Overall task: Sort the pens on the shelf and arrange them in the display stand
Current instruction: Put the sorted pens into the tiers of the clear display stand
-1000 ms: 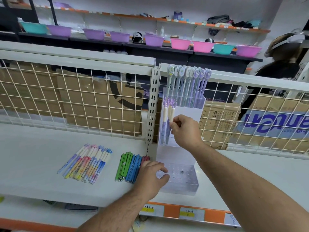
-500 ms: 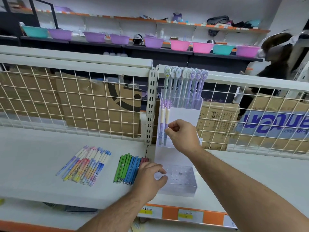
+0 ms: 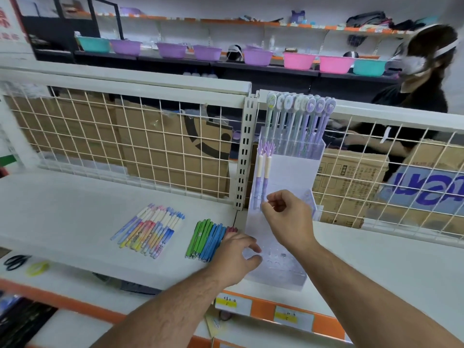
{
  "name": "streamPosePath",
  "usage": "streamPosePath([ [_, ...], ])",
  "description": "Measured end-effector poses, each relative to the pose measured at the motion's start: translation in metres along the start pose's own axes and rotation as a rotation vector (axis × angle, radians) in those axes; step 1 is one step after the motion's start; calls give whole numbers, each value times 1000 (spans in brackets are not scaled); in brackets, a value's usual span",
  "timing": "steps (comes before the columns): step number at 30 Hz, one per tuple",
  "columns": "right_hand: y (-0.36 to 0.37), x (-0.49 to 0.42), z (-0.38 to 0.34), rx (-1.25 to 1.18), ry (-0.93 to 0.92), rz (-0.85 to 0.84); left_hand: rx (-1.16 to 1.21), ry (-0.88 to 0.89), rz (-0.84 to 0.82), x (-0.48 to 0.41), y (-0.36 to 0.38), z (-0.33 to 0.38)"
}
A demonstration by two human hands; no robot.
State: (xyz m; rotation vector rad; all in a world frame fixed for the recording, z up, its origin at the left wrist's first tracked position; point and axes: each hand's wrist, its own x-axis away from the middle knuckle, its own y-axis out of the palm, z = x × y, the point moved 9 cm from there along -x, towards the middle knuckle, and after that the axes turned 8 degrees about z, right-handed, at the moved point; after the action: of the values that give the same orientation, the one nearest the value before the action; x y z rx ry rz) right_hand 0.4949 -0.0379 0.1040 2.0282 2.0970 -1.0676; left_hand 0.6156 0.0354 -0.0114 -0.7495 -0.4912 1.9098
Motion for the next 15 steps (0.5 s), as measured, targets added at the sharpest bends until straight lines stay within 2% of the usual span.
streamPosePath([
  [3,6,11,5,52,-32,-51,-37,10,-37,2,-6,1],
  [8,23,32,15,87,-7,-147,-54,-15,-5,15,-29,-16],
  [15,80,69,-1,115,5,-192,-67,14,12,24,-79,-59],
])
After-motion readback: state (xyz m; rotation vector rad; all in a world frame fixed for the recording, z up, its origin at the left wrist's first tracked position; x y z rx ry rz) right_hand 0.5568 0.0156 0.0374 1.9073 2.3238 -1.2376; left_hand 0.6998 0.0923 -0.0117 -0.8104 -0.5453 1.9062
